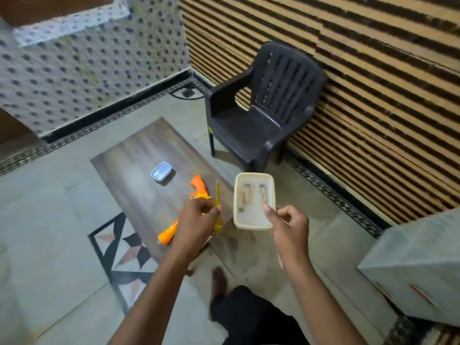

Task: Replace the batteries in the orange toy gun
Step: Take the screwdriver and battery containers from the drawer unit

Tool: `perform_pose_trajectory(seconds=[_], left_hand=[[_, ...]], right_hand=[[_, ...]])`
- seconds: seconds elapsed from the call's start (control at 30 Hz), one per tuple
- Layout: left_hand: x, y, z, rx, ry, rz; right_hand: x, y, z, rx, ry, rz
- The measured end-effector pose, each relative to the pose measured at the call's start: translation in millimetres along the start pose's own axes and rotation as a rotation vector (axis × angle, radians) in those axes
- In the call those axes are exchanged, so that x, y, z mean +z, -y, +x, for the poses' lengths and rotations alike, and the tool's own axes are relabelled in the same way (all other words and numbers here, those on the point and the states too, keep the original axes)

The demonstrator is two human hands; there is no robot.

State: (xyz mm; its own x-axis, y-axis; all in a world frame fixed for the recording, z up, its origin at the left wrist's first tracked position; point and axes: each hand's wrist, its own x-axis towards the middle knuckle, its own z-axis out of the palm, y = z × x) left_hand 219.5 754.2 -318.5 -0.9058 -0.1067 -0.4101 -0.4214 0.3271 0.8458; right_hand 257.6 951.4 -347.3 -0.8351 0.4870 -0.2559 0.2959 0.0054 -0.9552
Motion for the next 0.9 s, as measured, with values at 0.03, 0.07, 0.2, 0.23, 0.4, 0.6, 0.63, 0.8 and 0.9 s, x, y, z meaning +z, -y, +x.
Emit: perform_pose_trajectory(seconds=[0.03, 0.07, 0.2, 0.23, 0.4, 0.6, 0.63, 0.8, 0.9], left_hand=[[-10.1, 1.8, 12.6, -0.007, -0.01, 0.023], [-20.1, 1.0, 22.4, -0.011, -0.013, 0.044], [-63.8, -6.1, 74.5, -0.004, -0.019, 0.142], [-72.9, -8.7, 84.1, -0.008, -0.018, 0.154], [-122.0, -15.6, 143.8, 0.016, 0.027, 0.154], [-180.6, -13.7, 215.7, 0.078, 0.195, 0.168], [-189.9, -12.0, 228.5, 0.085, 0.226, 0.177], [-258.3, -4.8, 284.1, 0.18, 0.444, 0.275], [-287.4, -6.9, 297.5, 0.238, 0.52, 0.368]], right_hand=[[17.3, 0.0, 4.6, 0.003, -0.001, 0.008], [33.2, 0.1, 9.1, 0.008, -0.003, 0.01], [102.3, 4.8, 32.6, 0.06, -0.011, 0.015], [114.4, 7.9, 37.5, 0.066, 0.004, 0.013], [182.9, 15.5, 52.9, 0.108, -0.051, 0.008], [269.9, 17.7, 42.4, 0.149, -0.199, 0.084], [284.5, 21.2, 38.3, 0.154, -0.234, 0.088], [374.1, 42.9, 5.4, 0.191, -0.459, 0.105], [407.1, 51.2, -13.4, 0.221, -0.555, 0.143]])
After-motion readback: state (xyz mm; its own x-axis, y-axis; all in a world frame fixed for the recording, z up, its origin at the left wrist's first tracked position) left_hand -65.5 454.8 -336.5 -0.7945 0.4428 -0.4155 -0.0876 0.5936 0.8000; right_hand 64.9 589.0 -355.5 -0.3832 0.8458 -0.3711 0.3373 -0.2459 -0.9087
